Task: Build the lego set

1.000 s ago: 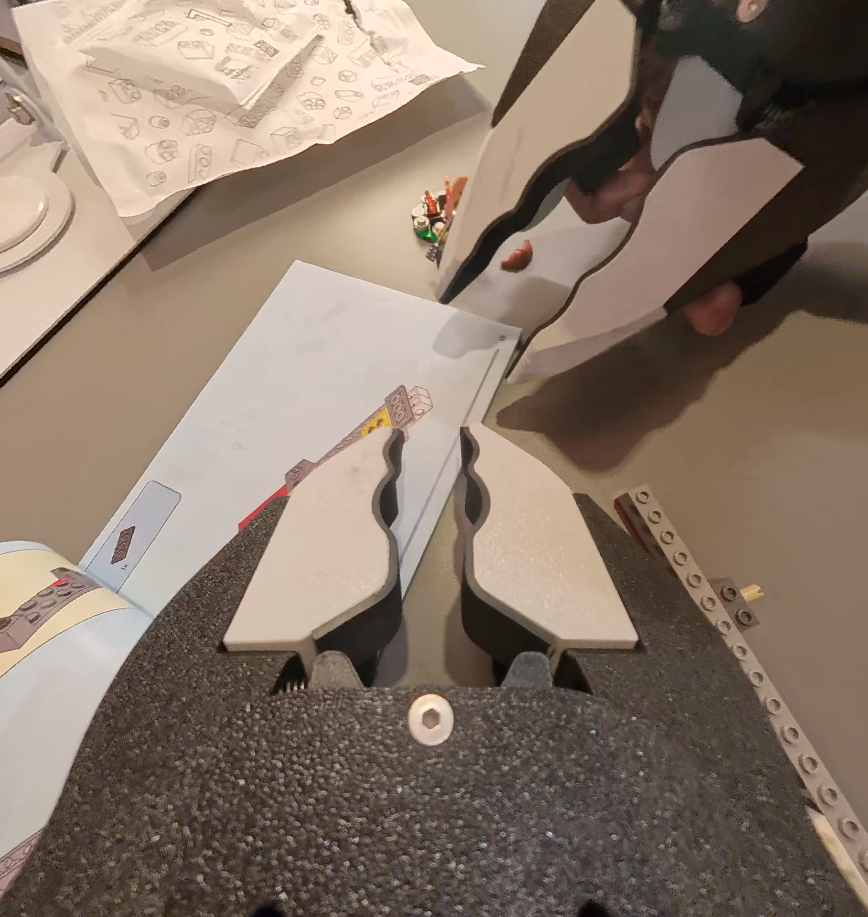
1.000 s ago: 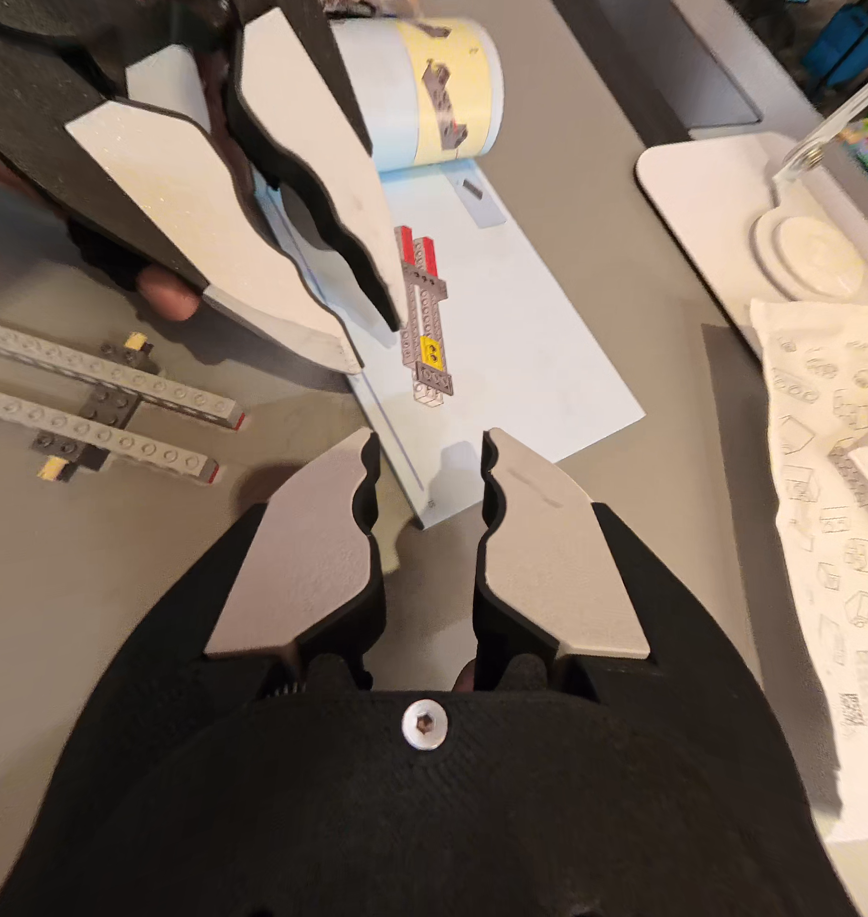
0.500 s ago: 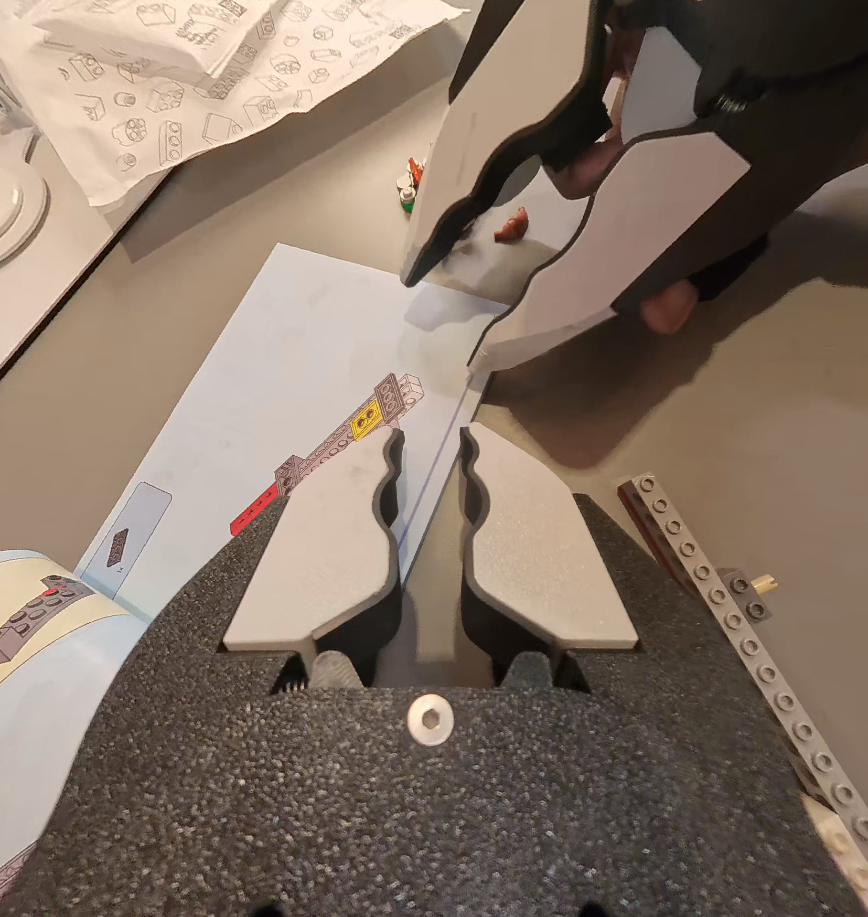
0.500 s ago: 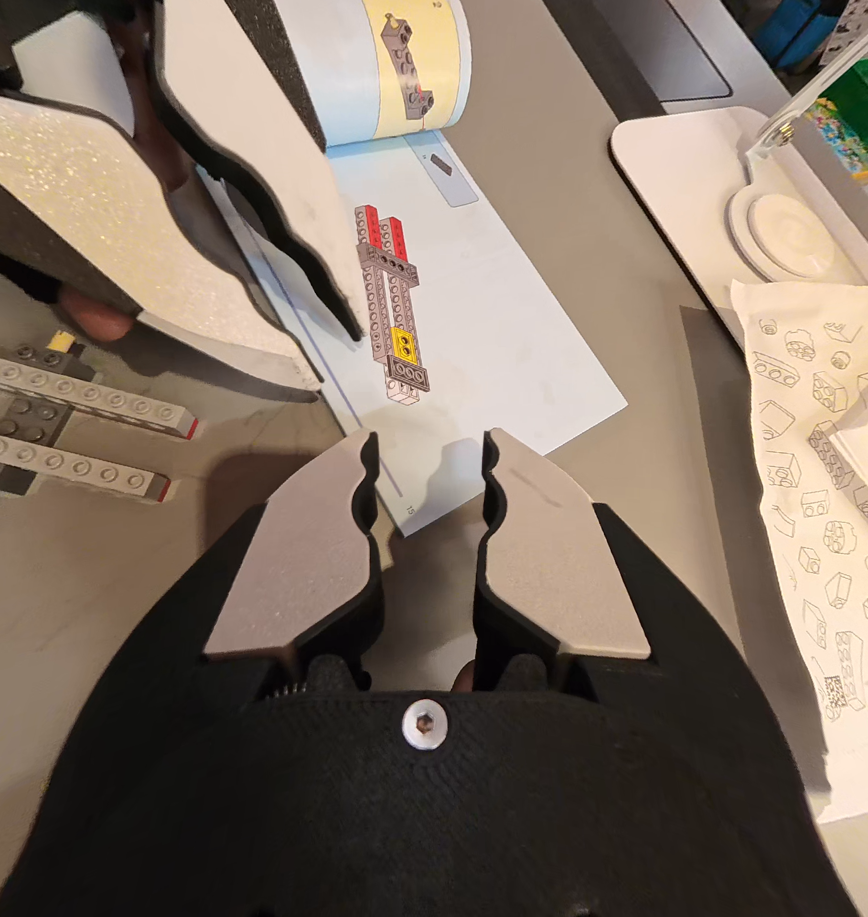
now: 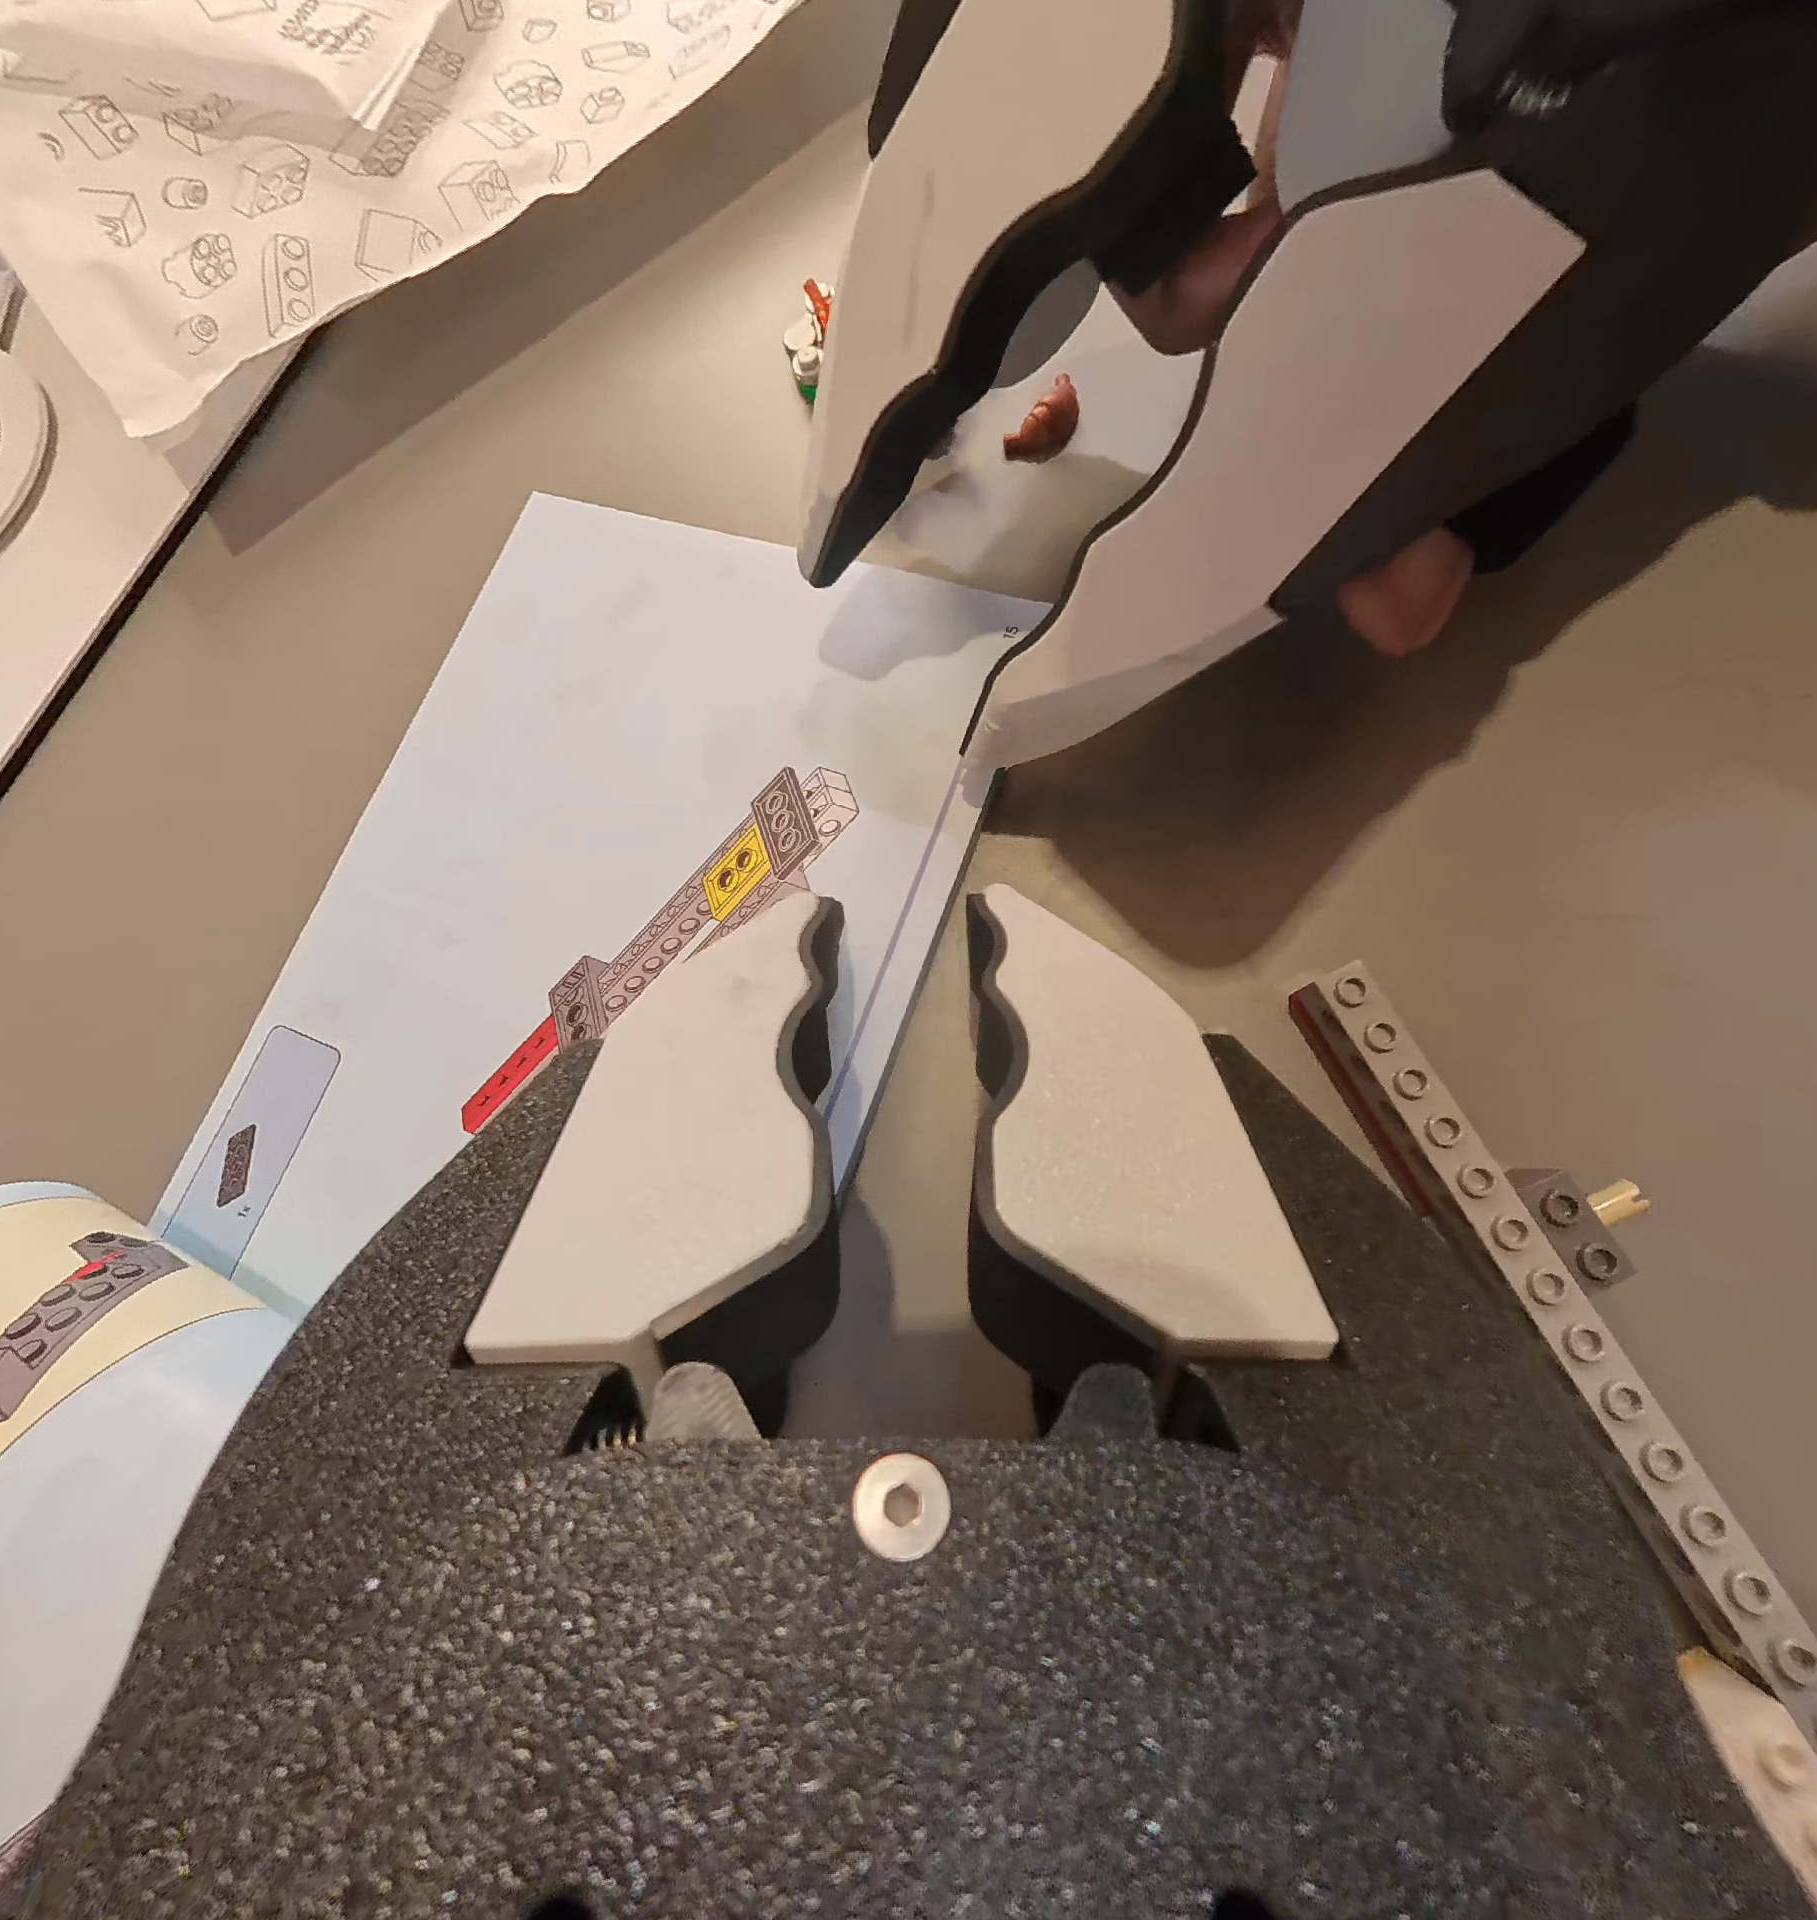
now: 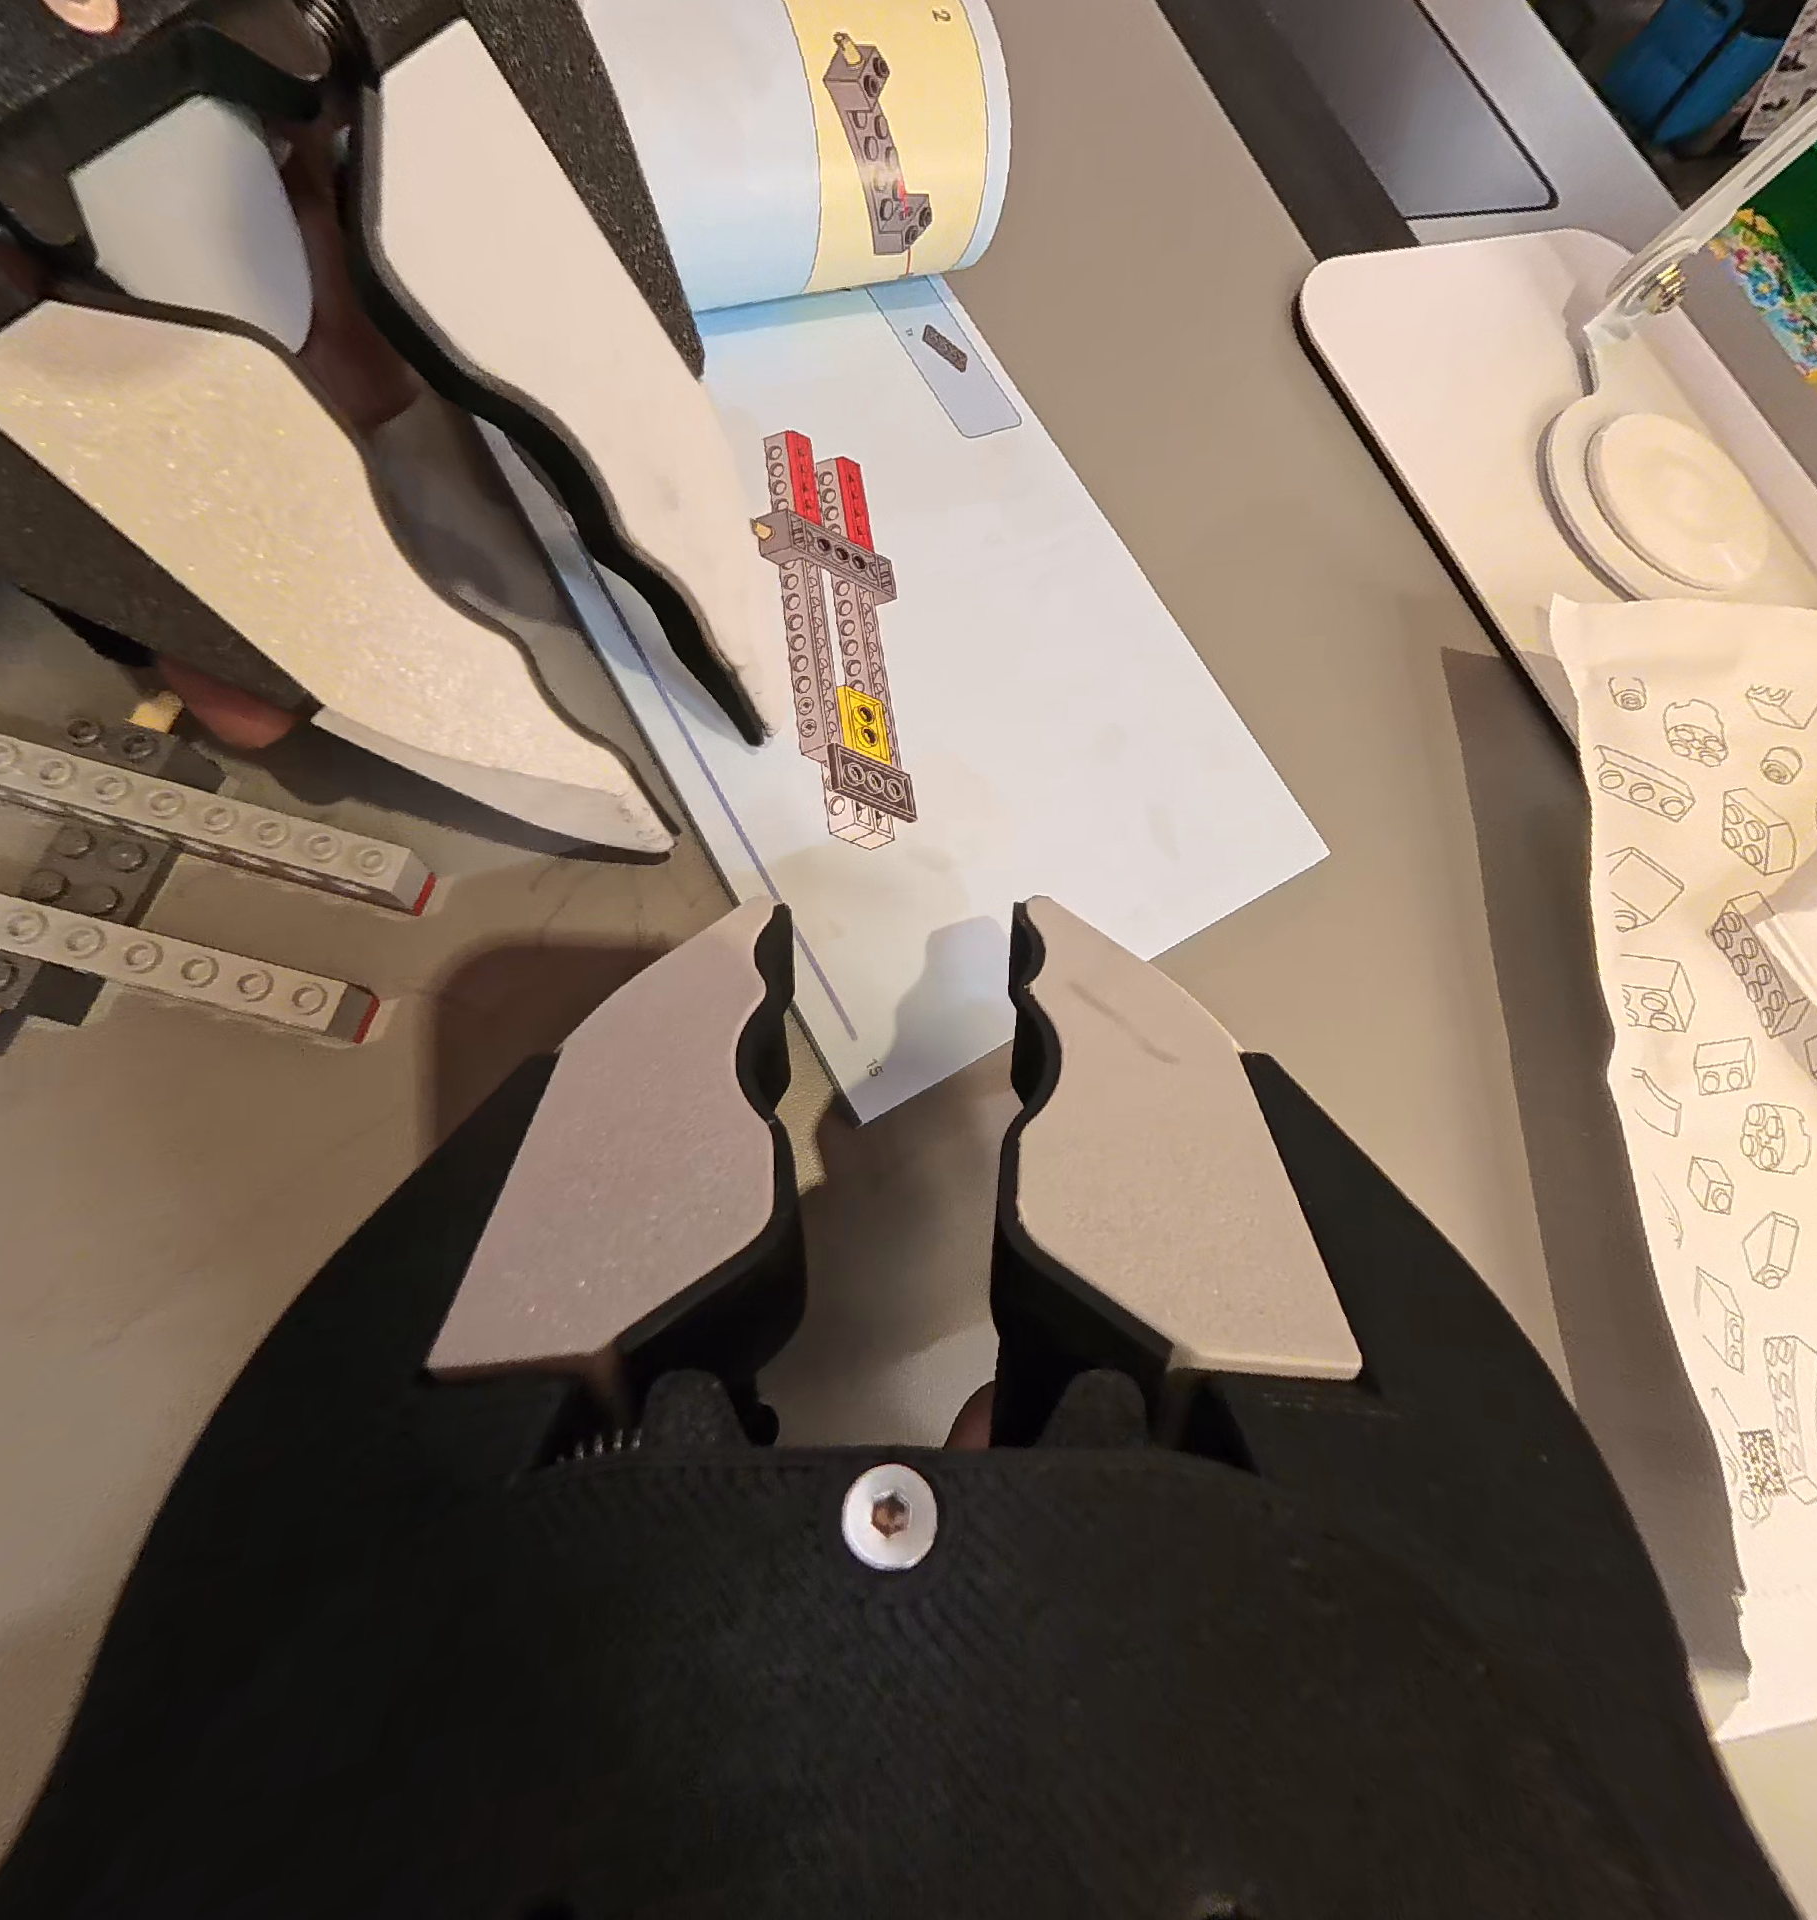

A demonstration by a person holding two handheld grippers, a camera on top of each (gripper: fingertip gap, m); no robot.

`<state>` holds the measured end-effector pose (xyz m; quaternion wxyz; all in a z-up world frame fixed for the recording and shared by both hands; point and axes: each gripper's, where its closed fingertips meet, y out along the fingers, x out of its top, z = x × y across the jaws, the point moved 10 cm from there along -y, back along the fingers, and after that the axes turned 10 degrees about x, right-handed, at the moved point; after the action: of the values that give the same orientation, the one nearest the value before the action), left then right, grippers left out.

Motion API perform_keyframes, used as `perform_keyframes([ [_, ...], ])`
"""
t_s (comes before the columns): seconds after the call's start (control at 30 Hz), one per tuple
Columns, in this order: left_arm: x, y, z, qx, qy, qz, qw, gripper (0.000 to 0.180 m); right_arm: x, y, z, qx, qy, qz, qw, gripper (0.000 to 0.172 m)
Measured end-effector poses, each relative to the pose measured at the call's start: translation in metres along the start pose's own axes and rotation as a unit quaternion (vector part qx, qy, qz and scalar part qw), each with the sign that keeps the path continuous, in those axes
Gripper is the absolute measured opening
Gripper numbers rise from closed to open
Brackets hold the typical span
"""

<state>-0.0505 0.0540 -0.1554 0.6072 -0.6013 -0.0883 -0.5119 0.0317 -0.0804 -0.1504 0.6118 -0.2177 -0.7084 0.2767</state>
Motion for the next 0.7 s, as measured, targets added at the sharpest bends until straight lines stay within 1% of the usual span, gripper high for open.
perform_keyframes([
  [0.13, -0.0002, 0.0010, 0.0016, 0.013, -0.007, 0.006, 1.000, 0.023, 0.0002, 0.0004, 0.0007, -0.002, -0.003, 0.003, 1.000, 0.040],
  [0.47, -0.0005, 0.0028, 0.0011, 0.018, -0.003, 0.015, 1.000, 0.023, 0.0016, -0.0013, 0.0012, -0.004, -0.004, 0.000, 1.000, 0.040],
  [0.7, -0.0008, 0.0004, 0.0041, 0.011, -0.019, 0.004, 1.000, 0.024, 0.0007, -0.0021, 0.0014, -0.005, -0.005, 0.004, 1.000, 0.040],
])
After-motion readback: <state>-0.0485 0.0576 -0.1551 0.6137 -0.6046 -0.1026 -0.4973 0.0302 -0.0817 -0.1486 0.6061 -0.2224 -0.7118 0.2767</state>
